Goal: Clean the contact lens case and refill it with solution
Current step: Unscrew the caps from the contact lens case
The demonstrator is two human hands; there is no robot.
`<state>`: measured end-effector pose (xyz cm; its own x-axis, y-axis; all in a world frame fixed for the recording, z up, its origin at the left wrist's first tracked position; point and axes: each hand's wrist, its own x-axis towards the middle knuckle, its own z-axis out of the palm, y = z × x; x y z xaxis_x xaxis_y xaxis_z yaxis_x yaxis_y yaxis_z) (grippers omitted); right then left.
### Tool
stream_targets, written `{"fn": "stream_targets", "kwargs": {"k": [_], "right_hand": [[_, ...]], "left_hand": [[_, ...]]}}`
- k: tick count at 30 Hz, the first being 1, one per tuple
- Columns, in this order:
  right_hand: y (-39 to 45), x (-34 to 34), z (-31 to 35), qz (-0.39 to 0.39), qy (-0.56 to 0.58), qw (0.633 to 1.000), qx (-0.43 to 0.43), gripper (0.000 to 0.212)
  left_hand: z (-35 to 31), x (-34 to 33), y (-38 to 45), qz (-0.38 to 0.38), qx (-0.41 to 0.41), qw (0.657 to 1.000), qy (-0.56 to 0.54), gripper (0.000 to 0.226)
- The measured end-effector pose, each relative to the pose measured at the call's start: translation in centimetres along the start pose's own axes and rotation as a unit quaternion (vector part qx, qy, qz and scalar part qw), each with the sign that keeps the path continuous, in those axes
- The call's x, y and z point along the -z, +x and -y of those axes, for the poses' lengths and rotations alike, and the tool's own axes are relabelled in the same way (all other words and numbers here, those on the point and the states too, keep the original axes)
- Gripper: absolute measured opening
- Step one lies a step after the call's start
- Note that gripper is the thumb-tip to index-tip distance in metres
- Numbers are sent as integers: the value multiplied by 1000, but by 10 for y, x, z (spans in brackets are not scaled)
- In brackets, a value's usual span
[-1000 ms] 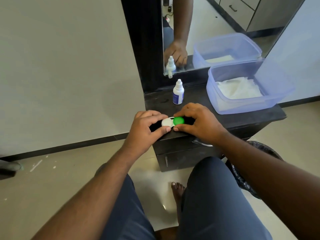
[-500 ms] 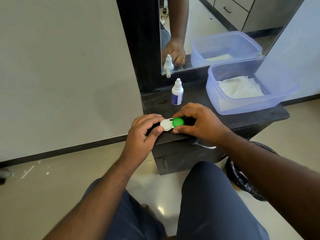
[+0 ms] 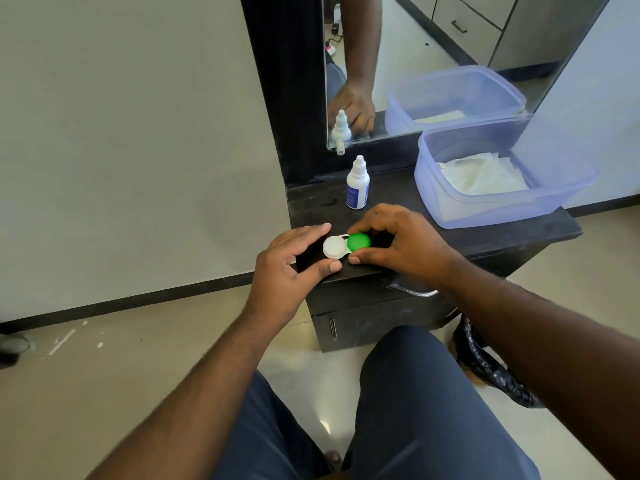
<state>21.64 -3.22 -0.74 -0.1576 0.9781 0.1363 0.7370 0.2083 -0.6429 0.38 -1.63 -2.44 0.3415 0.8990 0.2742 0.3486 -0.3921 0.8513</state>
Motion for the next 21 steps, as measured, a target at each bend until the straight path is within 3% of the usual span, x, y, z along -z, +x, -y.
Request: {"fn": "stream_targets", "kwargs": {"k": [6,9,12,21], "right_hand": [[0,1,0,-1,11,1000,-7,41],[-1,2,0,0,15,1000,-12,41],[-1,3,1,4,19,1000,-16,41],[-1,4,1,11,19,1000,-23,41]], "left_hand": [[-1,1,4,-34,-2,999,-8,31],[-1,4,9,30,11,999,3,40],[-4,7,13,65,24,997,23,33],[-6,4,1,-23,-48,995,79,23]]}}
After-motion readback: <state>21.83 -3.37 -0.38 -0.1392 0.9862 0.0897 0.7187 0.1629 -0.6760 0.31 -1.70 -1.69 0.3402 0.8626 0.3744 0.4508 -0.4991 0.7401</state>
